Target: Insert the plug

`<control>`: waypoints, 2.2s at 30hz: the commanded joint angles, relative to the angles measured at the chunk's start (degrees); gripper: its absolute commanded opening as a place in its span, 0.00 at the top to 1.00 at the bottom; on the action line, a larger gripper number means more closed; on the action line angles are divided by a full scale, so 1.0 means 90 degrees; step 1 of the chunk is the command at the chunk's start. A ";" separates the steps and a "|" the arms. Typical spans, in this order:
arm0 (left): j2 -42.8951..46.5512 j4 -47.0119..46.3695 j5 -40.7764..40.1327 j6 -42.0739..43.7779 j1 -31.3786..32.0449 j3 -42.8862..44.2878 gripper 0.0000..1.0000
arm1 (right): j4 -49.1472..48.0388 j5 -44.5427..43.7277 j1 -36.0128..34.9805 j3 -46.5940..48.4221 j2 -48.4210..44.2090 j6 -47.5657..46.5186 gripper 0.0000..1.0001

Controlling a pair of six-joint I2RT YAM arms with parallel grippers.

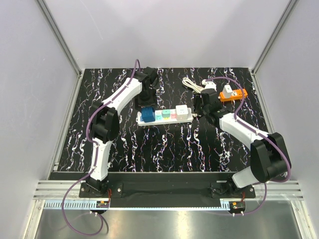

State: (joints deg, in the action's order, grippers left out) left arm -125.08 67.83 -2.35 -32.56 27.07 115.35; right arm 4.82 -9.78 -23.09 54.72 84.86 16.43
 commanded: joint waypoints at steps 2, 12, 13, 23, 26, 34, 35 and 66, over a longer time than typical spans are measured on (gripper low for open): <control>-0.0008 -0.0125 -0.0159 0.0082 0.0049 0.0210 1.00 | -0.0233 0.0022 0.0066 -0.0006 -0.0161 -0.0028 0.48; 0.0059 0.0021 -0.0353 0.0092 0.0098 0.0445 1.00 | -0.0243 0.0071 0.0066 0.0004 -0.0171 -0.0028 0.48; 0.0069 0.0031 -0.0364 0.0102 0.0098 0.0455 1.00 | -0.0243 0.0081 0.0075 0.0014 -0.0161 -0.0028 0.48; -0.0146 0.0100 -0.0393 0.0102 0.0107 0.0260 1.00 | -0.0243 0.0101 0.0095 -0.0015 -0.0200 -0.0028 0.48; -0.0155 0.0051 -0.0403 0.0131 0.0117 0.0221 1.00 | -0.0243 0.0120 0.0105 -0.0015 -0.0200 -0.0038 0.48; -0.0360 -0.0125 -0.0344 0.0180 0.0234 0.0220 1.00 | -0.0243 0.0130 0.0114 -0.0025 -0.0239 -0.0028 0.48; -0.0409 -0.0135 -0.0335 0.0180 0.0244 0.0220 1.00 | -0.0243 0.0130 0.0115 -0.0035 -0.0249 -0.0038 0.48; 0.1515 -0.2341 -0.2570 -0.1548 0.1669 -0.3734 1.00 | -0.0369 0.0296 0.0144 -0.0103 -0.0161 0.0089 0.51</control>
State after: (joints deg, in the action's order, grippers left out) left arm -109.62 45.23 -24.67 -44.01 39.75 85.56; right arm 4.08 -7.42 -22.06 54.13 84.40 16.71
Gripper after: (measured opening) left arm 0.654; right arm 0.497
